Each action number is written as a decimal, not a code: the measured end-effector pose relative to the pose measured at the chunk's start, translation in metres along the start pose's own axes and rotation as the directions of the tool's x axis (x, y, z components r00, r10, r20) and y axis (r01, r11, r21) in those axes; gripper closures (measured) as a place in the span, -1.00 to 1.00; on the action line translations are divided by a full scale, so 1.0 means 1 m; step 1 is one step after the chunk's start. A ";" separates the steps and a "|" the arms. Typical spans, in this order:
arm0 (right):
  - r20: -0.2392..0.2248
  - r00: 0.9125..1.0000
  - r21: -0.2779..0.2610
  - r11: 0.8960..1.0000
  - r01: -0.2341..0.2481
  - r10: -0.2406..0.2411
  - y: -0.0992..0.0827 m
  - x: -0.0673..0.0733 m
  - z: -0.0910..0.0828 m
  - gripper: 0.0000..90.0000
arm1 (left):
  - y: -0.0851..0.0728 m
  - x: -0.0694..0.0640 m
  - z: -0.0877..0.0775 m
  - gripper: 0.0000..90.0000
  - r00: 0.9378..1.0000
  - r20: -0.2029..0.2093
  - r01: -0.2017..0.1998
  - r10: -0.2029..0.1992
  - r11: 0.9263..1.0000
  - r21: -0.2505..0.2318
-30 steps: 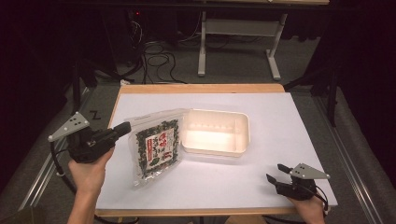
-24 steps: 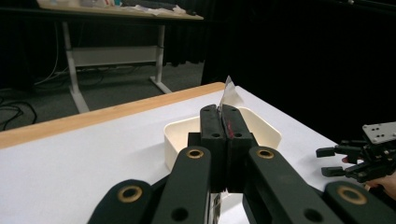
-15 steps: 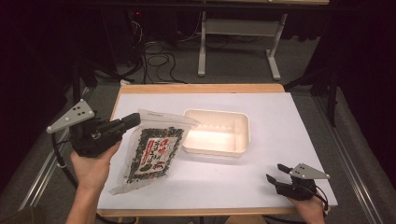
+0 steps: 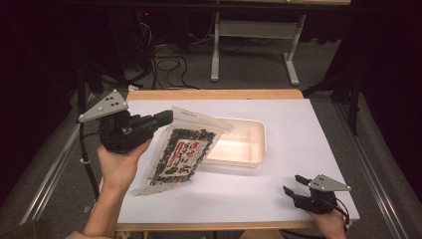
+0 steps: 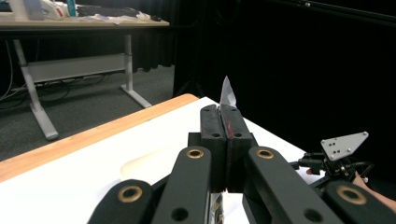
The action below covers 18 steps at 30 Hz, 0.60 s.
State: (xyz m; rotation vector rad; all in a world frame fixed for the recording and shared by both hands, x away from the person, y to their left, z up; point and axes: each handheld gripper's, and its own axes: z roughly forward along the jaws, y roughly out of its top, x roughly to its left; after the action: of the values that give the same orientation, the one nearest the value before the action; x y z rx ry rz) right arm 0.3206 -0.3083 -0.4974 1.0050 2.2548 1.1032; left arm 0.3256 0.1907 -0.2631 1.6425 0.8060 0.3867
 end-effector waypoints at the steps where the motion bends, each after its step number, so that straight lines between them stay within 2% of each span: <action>1: 0.000 1.000 0.000 1.000 0.000 0.000 0.000 0.000 0.000 -0.14 | 0.000 0.000 0.000 1.00 1.000 0.000 0.000 0.000 1.000 0.000; 9: -0.005 1.000 -0.001 1.000 0.000 0.000 0.000 0.000 0.000 -0.14 | 0.022 -0.006 0.039 1.00 1.000 0.020 -0.016 0.015 1.000 0.018; 11: -0.006 1.000 -0.002 1.000 0.003 -0.003 0.000 0.000 0.000 -0.14 | 0.025 -0.006 0.044 1.00 1.000 0.024 -0.016 0.015 1.000 0.020; 12: -0.008 1.000 -0.001 1.000 0.004 -0.004 0.000 0.000 0.000 -0.14 | 0.030 -0.007 0.053 1.00 0.999 0.027 -0.021 0.020 1.000 0.021; 18: -0.015 1.000 0.001 1.000 0.007 -0.007 0.000 0.001 0.000 -0.14 | 0.041 -0.010 0.076 1.00 0.999 0.019 -0.033 0.033 0.999 0.035</action>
State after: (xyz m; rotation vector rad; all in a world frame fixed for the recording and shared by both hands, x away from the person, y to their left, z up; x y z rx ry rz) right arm 0.3202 -0.3079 -0.4969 0.9921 2.2692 1.1104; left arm 0.3798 0.1271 -0.2409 1.6921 0.7770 0.3818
